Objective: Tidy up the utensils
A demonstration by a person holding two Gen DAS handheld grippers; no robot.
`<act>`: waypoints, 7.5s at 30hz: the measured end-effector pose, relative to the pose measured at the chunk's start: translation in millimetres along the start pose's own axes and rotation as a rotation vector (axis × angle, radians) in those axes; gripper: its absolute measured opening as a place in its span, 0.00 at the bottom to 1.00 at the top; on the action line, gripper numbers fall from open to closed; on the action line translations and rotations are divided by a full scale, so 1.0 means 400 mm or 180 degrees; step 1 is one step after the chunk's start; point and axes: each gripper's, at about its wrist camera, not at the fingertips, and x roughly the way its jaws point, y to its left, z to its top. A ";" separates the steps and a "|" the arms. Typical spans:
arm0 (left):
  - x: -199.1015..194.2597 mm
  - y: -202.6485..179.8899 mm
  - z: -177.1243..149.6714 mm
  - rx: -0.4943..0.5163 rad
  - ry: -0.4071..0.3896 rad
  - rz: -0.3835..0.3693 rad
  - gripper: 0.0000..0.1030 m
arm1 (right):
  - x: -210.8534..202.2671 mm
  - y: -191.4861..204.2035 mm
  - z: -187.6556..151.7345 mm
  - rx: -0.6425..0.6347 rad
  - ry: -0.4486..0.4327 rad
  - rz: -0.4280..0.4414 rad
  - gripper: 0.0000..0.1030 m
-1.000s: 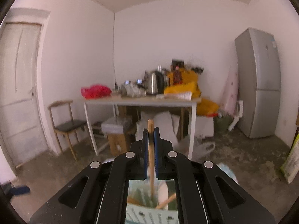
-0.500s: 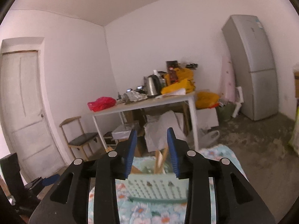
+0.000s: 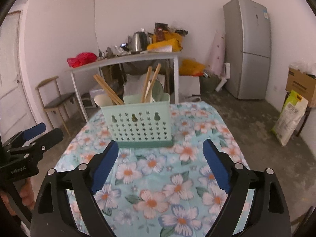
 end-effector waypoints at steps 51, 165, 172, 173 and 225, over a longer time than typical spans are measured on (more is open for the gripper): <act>0.041 0.038 -0.028 -0.0198 0.0493 0.0994 0.95 | 0.043 0.037 -0.024 -0.0253 0.0282 -0.0383 0.92; 0.029 0.086 -0.037 -0.0211 0.0586 0.1089 0.95 | 0.031 0.017 -0.010 -0.0172 0.0256 -0.0452 0.92; 0.029 0.087 -0.037 -0.0207 0.0589 0.1088 0.95 | 0.031 0.019 -0.010 -0.0174 0.0259 -0.0451 0.92; 0.028 0.087 -0.037 -0.0208 0.0589 0.1087 0.95 | 0.030 0.019 -0.009 -0.0175 0.0259 -0.0451 0.92; 0.026 0.087 -0.037 -0.0205 0.0592 0.1074 0.95 | 0.026 0.021 -0.008 -0.0170 0.0260 -0.0442 0.92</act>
